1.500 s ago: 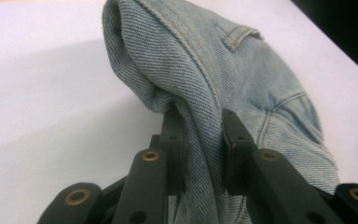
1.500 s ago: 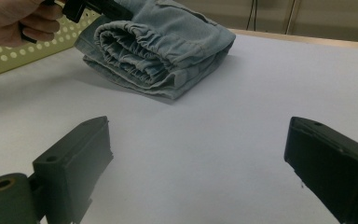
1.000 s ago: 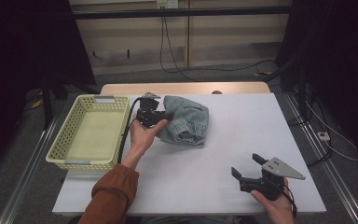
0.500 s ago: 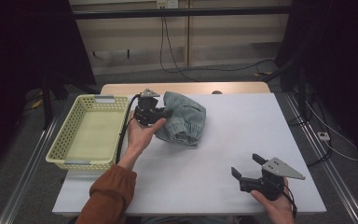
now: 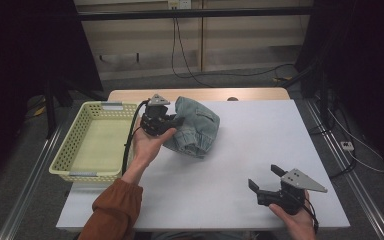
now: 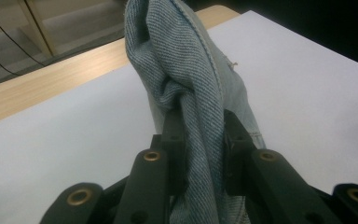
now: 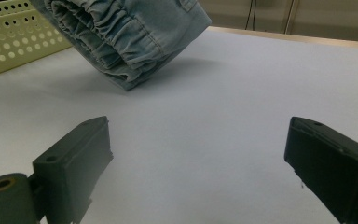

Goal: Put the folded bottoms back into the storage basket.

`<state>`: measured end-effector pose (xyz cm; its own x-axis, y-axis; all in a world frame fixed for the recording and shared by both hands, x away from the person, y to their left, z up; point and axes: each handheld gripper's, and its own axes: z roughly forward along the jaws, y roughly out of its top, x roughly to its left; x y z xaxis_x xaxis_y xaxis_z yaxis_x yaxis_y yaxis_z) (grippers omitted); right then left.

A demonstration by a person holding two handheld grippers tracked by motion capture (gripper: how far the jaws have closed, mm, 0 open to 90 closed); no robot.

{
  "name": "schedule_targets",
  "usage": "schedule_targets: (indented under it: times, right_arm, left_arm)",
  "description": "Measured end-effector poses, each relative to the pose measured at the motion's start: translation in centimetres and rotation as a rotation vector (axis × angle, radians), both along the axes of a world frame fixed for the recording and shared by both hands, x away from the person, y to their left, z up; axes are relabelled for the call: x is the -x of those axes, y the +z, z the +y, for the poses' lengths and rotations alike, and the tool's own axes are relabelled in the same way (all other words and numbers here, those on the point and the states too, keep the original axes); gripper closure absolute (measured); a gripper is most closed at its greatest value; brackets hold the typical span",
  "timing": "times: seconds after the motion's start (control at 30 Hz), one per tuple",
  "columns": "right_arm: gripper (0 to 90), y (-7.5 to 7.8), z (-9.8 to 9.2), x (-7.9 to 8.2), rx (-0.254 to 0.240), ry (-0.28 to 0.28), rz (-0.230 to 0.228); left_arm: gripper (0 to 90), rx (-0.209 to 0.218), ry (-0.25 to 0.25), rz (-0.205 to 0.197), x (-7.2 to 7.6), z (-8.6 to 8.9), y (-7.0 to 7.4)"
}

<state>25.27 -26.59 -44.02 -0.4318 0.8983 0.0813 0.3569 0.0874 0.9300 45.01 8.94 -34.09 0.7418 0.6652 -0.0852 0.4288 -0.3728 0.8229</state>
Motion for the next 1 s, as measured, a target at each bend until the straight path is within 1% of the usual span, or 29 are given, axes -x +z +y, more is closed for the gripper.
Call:
schedule_targets:
  times: [0.07, 0.1, 0.2, 0.43, 0.6, 0.67, 0.7, 0.77, 0.87, 0.93, 1.0]
  right_arm:
    - [7.3, 0.0, 0.0, 0.0, 0.002, 0.0, 0.0]
    - [7.3, 0.0, 0.0, 0.0, 0.003, 0.001, 0.0]
    - [7.2, 0.0, 0.1, 0.1, 0.0, 0.001, 0.001]
    - [7.2, 0.0, 0.1, 0.1, -0.002, 0.006, 0.001]
    - [7.1, 0.0, 0.1, 0.1, -0.001, 0.002, 0.0]
    - [7.1, 0.0, 0.1, 0.1, 0.0, 0.002, -0.001]
    - [7.1, 0.0, 0.1, 0.1, 0.0, 0.002, -0.001]
    - [7.1, 0.0, 0.1, 0.1, 0.002, 0.005, -0.001]
    - [7.1, 0.0, 0.1, 0.1, 0.001, 0.004, -0.001]
    - [7.1, 0.0, 0.1, 0.1, 0.0, 0.003, -0.001]
    - [7.1, 0.0, 0.1, 0.1, -0.001, 0.002, 0.001]
  left_arm:
    - [75.7, -0.006, -0.004, -0.01, 0.3, 0.1, 0.2]
    - [75.7, 0.001, -0.005, -0.008, 0.5, 0.2, 0.3]
    - [75.6, 0.011, -0.001, -0.018, 0.7, 0.6, 0.7]
    - [75.7, 0.006, 0.012, -0.04, 1.1, 1.3, 1.5]
    - [75.9, 0.028, 0.008, -0.047, 1.3, 2.2, 2.2]
    - [75.9, 0.031, 0.005, -0.054, 1.5, 2.6, 2.7]
    - [75.9, 0.031, 0.005, -0.054, 1.5, 2.6, 2.7]
    - [75.9, 0.048, 0.009, -0.059, 1.6, 3.1, 3.2]
    - [75.8, 0.058, 0.014, -0.06, 1.6, 3.5, 3.5]
    - [75.8, 0.067, 0.023, -0.069, 1.7, 3.8, 3.7]
    - [75.8, 0.06, 0.025, -0.08, 1.8, 4.0, 3.9]
